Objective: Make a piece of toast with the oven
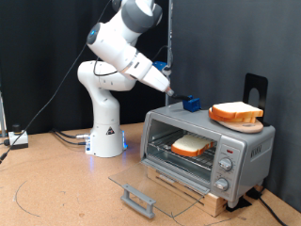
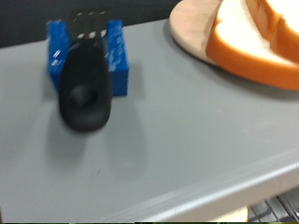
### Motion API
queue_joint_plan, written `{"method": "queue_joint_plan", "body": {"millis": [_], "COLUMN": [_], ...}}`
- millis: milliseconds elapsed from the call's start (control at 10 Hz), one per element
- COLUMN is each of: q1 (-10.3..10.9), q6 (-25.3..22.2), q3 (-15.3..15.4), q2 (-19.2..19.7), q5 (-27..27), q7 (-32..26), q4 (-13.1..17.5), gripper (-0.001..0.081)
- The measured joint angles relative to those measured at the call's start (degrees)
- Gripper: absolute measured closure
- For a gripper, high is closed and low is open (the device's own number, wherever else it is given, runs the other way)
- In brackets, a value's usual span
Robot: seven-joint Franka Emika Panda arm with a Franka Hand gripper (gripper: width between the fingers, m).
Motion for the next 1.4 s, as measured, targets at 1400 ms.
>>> {"method": "queue_joint_plan", "body": {"millis": [1400], "q1": [-14.05], "q6": [28.54], "q3": [9.38], "q2": [12.04], "q5": [-3.03], "q7": [29.75], "q4": [2.47], "gripper": [-0.0003]}}
